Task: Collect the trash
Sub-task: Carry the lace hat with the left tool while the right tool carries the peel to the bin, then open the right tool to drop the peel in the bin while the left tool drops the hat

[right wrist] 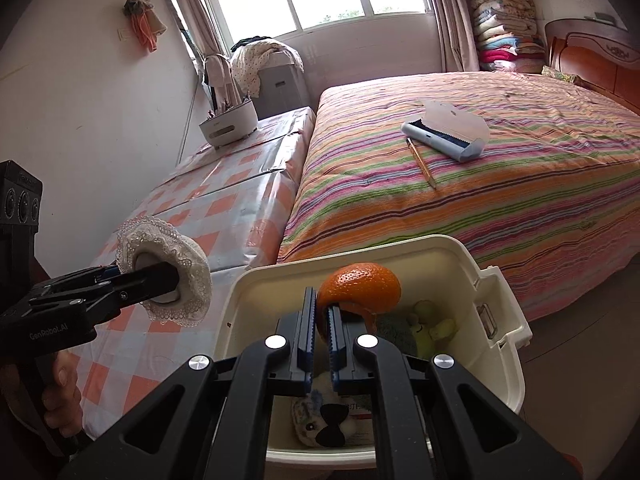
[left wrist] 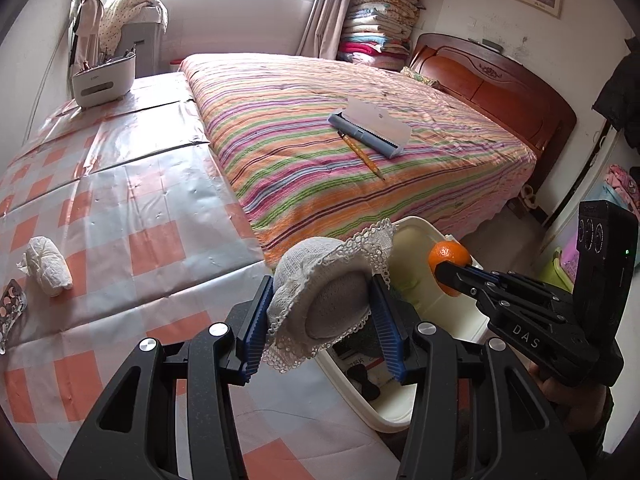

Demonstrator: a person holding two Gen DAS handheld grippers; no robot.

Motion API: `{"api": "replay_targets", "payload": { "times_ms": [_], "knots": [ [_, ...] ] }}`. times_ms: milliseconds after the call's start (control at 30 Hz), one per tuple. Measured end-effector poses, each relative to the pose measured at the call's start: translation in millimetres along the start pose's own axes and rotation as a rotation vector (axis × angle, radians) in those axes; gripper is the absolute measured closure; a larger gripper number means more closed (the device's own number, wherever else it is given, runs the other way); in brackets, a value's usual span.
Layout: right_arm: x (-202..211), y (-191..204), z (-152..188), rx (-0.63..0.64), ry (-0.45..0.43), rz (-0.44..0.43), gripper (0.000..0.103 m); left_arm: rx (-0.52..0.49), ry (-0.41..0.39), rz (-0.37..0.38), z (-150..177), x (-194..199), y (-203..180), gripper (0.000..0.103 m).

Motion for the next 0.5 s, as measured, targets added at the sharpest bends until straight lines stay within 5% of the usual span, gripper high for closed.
{"api": "replay_targets", "payload": {
  "times_ms": [500],
  "knots": [
    [0.8, -29.4, 10.2, 0.065, 0.038, 0.154, 0.096, -0.016, 0.021, 0.036, 7.5, -9.2, -29.3, 0.056]
  ]
}}
Point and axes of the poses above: each gripper's, at about its wrist camera, not at the fingertips, and x roughly against the way its jaws point, y to its left, z to its underside, the point moved 7 cm from there along -x, roughly the way its jaws point, and after that the axes turned 12 degrees about -y, right-handed, at the moved point
